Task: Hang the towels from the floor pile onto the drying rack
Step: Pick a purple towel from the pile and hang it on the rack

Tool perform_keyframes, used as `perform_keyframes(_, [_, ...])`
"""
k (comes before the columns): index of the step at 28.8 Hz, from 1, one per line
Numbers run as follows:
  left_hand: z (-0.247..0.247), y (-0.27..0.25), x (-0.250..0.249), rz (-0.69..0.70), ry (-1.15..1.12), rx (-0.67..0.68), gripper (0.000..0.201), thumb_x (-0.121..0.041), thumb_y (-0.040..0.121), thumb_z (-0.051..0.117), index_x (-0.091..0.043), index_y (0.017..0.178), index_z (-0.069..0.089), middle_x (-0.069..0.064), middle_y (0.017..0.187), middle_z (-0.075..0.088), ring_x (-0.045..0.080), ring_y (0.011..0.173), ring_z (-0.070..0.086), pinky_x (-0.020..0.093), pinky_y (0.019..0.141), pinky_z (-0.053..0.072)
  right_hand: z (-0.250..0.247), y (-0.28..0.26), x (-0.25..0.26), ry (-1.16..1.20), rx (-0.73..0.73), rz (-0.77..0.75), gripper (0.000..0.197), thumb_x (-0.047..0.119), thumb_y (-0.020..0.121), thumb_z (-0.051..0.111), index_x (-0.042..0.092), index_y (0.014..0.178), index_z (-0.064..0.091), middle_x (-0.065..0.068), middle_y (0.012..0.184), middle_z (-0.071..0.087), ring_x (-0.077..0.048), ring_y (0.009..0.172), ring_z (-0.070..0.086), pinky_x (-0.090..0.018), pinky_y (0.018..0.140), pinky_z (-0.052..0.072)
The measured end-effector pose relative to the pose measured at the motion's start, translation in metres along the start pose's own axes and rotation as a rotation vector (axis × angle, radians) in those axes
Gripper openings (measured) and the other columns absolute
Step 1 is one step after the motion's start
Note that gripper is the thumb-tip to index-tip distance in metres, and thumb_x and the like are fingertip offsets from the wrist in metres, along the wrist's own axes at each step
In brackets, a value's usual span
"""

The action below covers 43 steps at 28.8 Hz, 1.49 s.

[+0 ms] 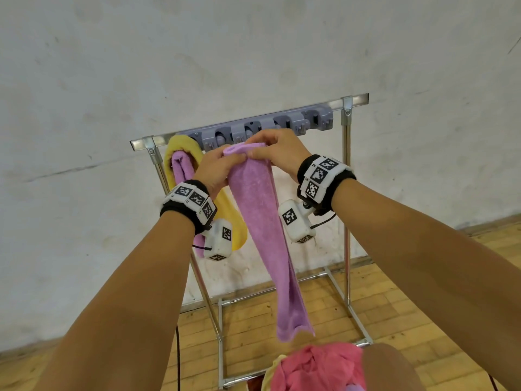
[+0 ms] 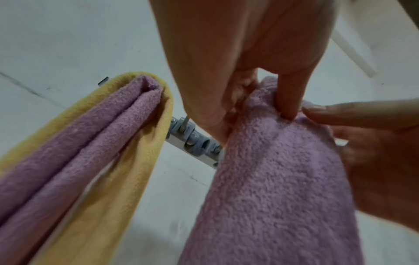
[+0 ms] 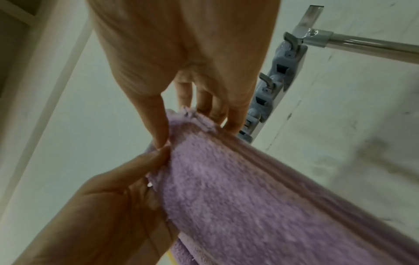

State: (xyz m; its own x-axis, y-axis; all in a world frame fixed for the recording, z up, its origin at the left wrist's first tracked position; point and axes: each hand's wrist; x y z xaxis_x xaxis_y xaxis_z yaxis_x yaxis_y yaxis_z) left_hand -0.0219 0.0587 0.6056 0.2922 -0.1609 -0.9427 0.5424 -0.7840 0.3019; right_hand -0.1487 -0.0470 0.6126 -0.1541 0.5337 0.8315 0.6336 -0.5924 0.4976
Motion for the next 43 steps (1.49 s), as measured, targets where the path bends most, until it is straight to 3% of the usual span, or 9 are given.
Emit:
perform_keyframes(4, [0.001,0.005,-0.008,0.086,-0.054,-0.025,0.02,-0.013,0.089,0.068,-0.014,0.109,0.07,0.007,0.101,0.072,0.021,0.093,0.069,0.032,0.073,0.057,-0.001,0.001,-0.009,0.122,0.023,0.183,0.069,0.033,0.077,0.083,0.012,0.134,0.05,-0.006,0.12,0.063,-0.02,0.107,0.065,-0.04,0.09,0.057])
perform_keyframes(14, [-0.01,0.011,-0.029,0.163,-0.141,-0.109,0.019,-0.02,0.085,0.074,-0.019,0.103,0.072,0.005,0.105,0.073,0.022,0.098,0.07,0.036,0.078,0.058,-0.003,-0.008,-0.017,0.287,0.113,0.222,0.027,0.018,0.084,0.076,0.003,0.106,0.068,-0.01,0.107,0.071,-0.023,0.099,0.069,-0.032,0.081,0.057])
perform_keyframes(19, [-0.007,-0.002,-0.02,-0.089,-0.051,0.003,0.042,-0.044,0.091,0.063,-0.014,0.12,0.063,0.006,0.111,0.072,0.024,0.099,0.07,0.038,0.078,0.059,-0.001,-0.005,-0.009,0.289,0.02,0.152,0.021,0.017,0.082,0.078,0.006,0.097,0.069,-0.015,0.107,0.073,-0.03,0.099,0.071,-0.041,0.085,0.06])
perform_keyframes(27, [-0.013,-0.002,-0.022,-0.008,-0.101,-0.037,0.033,-0.016,0.094,0.062,-0.016,0.127,0.06,-0.002,0.107,0.069,0.017,0.095,0.066,0.028,0.063,0.055,0.002,-0.021,-0.017,0.329,0.24,0.289,0.037,0.028,0.087,0.074,0.013,0.119,0.067,-0.003,0.113,0.073,-0.017,0.105,0.068,-0.035,0.094,0.055])
perform_keyframes(30, [-0.018,0.001,-0.025,0.02,-0.159,-0.097,0.038,-0.017,0.095,0.062,-0.017,0.132,0.056,-0.003,0.114,0.068,0.013,0.094,0.067,0.024,0.06,0.055,0.003,-0.024,-0.021,0.302,0.309,0.347,0.029,0.024,0.088,0.073,0.009,0.112,0.069,-0.004,0.103,0.074,-0.016,0.093,0.07,-0.029,0.082,0.057])
perform_keyframes(33, [-0.021,0.002,-0.021,-0.046,-0.127,-0.158,0.038,-0.026,0.097,0.058,-0.014,0.134,0.056,0.001,0.121,0.065,0.014,0.091,0.065,0.022,0.056,0.053,0.005,-0.023,-0.018,0.3,0.265,0.304,0.022,0.017,0.087,0.074,0.004,0.104,0.071,-0.005,0.094,0.074,-0.015,0.081,0.07,-0.026,0.071,0.057])
perform_keyframes(37, [-0.02,-0.009,-0.016,-0.22,-0.008,0.009,0.053,-0.059,0.091,0.055,-0.019,0.124,0.063,0.004,0.114,0.067,0.019,0.093,0.065,0.026,0.062,0.053,0.009,-0.013,-0.014,0.33,0.109,0.246,0.033,0.019,0.084,0.077,0.0,0.109,0.071,-0.017,0.108,0.073,-0.027,0.095,0.07,-0.04,0.089,0.058])
perform_keyframes(39, [-0.018,-0.013,-0.009,-0.262,0.019,0.083,0.053,-0.053,0.09,0.061,-0.017,0.129,0.057,0.007,0.117,0.065,0.025,0.104,0.065,0.031,0.069,0.055,0.01,-0.011,-0.009,0.321,0.045,0.229,0.028,0.025,0.082,0.078,0.003,0.1,0.074,-0.016,0.096,0.074,-0.027,0.087,0.069,-0.04,0.08,0.058])
perform_keyframes(43, [-0.017,-0.008,-0.003,-0.211,-0.007,-0.007,0.073,-0.018,0.087,0.074,-0.02,0.146,0.032,0.011,0.126,0.059,0.027,0.103,0.064,0.036,0.071,0.056,0.009,-0.016,-0.003,0.346,0.034,0.25,0.019,0.021,0.091,0.07,0.004,0.099,0.07,0.003,0.058,0.067,-0.007,0.045,0.061,-0.017,0.038,0.044])
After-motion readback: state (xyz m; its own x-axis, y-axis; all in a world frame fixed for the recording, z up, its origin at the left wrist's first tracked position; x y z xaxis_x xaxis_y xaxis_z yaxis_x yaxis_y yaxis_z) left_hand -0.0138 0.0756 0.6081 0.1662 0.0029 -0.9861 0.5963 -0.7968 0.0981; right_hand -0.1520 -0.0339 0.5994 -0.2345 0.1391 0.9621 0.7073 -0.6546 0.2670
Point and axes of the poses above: each hand's wrist, its own y-axis towards the middle knuckle, its own z-axis out of the palm, x = y × z
